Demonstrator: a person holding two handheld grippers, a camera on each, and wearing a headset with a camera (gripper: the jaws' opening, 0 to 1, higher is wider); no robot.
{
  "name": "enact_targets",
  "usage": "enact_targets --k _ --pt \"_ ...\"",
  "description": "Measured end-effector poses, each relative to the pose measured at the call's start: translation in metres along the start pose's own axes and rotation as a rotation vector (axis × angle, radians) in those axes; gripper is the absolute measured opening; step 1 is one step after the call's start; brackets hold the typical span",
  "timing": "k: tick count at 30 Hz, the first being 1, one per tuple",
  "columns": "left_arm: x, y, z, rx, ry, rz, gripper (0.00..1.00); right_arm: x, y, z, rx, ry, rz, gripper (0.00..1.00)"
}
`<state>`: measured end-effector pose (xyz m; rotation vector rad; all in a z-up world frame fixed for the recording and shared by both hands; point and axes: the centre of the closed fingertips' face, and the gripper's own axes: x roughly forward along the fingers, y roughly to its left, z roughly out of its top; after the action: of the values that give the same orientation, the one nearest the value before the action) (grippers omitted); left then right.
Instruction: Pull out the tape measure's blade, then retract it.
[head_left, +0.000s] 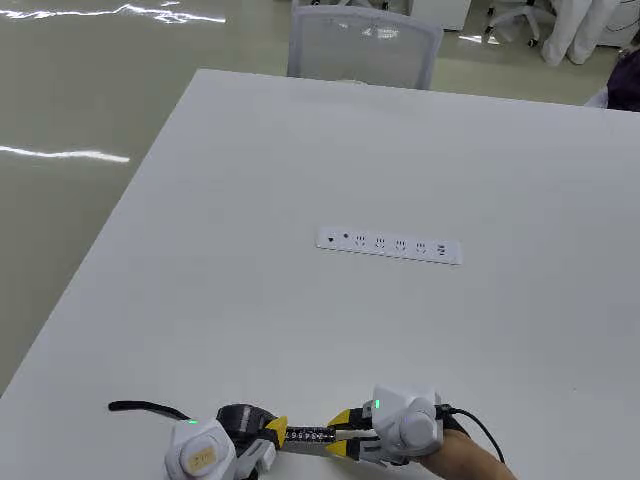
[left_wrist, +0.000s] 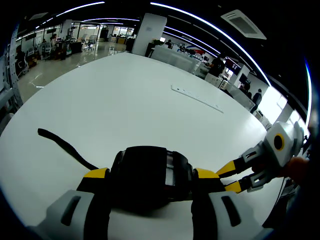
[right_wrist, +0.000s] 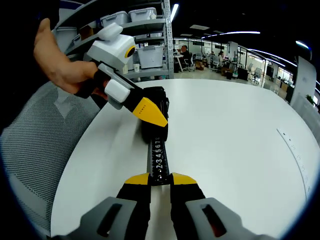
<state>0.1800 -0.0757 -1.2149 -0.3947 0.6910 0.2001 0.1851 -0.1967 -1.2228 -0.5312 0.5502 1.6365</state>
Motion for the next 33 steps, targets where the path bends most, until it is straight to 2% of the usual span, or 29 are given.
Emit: enact_targets --k 33 --pt "0.000 0.000 0.001 -0.013 0.004 -0.005 0.62 0.016 0.001 0.010 -0.002 -0.004 0.018 0.12"
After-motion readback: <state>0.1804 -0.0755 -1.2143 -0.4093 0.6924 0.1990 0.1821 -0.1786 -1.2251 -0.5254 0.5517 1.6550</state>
